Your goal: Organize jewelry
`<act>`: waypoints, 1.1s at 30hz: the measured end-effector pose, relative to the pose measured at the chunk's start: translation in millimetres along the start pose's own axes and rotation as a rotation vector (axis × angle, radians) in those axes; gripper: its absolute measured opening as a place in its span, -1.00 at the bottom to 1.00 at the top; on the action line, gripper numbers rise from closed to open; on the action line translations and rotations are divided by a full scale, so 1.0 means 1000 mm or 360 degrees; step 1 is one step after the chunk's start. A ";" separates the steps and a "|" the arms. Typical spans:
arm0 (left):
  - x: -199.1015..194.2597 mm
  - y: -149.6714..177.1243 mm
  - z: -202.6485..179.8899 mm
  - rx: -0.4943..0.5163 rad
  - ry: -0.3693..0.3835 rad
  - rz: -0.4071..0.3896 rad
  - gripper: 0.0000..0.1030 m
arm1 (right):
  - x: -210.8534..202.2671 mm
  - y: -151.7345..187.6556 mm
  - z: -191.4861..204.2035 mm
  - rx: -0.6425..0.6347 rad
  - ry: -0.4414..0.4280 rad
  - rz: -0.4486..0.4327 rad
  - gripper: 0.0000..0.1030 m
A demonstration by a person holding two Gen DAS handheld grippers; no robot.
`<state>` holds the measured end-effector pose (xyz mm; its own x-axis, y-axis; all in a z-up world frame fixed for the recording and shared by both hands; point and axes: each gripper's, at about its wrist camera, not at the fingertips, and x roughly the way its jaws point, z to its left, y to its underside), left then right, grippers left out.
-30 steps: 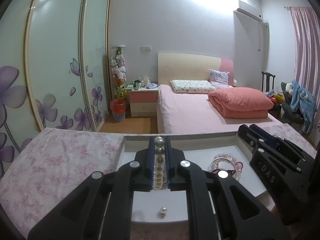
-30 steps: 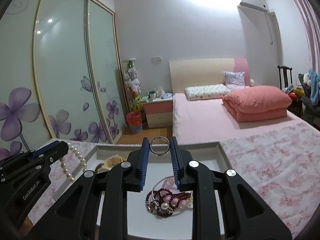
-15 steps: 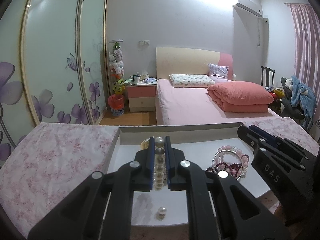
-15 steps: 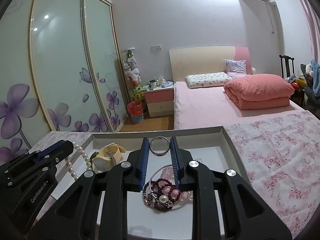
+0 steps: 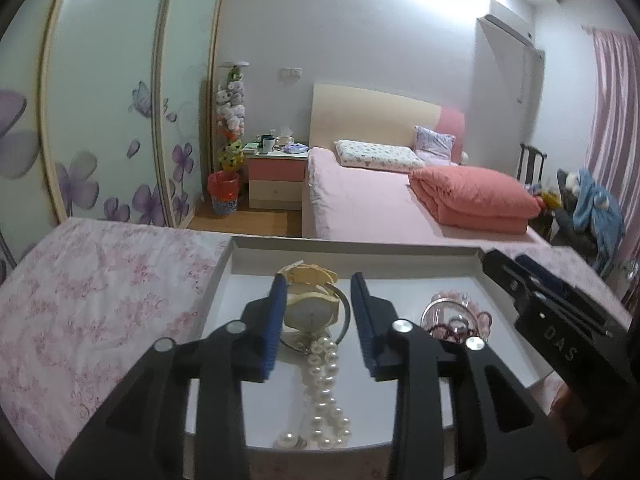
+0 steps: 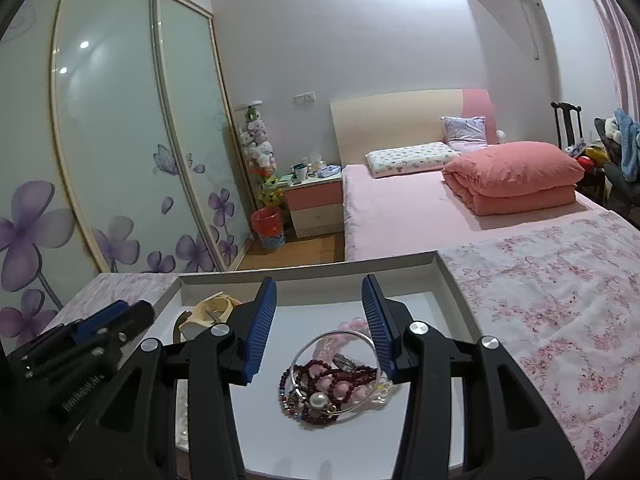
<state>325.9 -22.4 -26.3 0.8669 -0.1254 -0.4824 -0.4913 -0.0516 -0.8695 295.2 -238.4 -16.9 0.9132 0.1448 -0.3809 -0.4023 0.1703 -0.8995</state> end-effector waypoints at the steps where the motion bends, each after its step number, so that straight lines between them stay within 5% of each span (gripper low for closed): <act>1: 0.000 -0.001 0.003 -0.0019 0.0002 0.0002 -0.29 | -0.001 -0.001 -0.001 0.0008 0.0008 -0.0004 -0.11; 7: -0.018 -0.008 0.026 -0.0122 -0.0016 0.0011 0.01 | -0.015 -0.007 -0.005 0.0019 0.0030 -0.0036 -0.06; 18: -0.094 0.010 0.049 -0.0076 -0.0105 -0.0056 0.74 | -0.074 0.001 0.012 -0.0086 0.0024 -0.0011 0.80; 25: -0.144 0.040 0.045 -0.0008 -0.0141 -0.0094 0.85 | -0.121 0.029 0.026 -0.0151 0.0054 0.0046 0.85; 33: -0.194 0.073 0.040 0.0024 -0.0204 -0.0194 0.90 | -0.174 0.054 0.033 -0.0220 0.0127 -0.0061 0.87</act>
<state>124.8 37.3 -0.2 0.9242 0.0083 -0.3818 -0.3812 -0.0434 -0.9235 112.8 -222.5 7.9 0.9323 0.0617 -0.3565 -0.3591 0.0378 -0.9325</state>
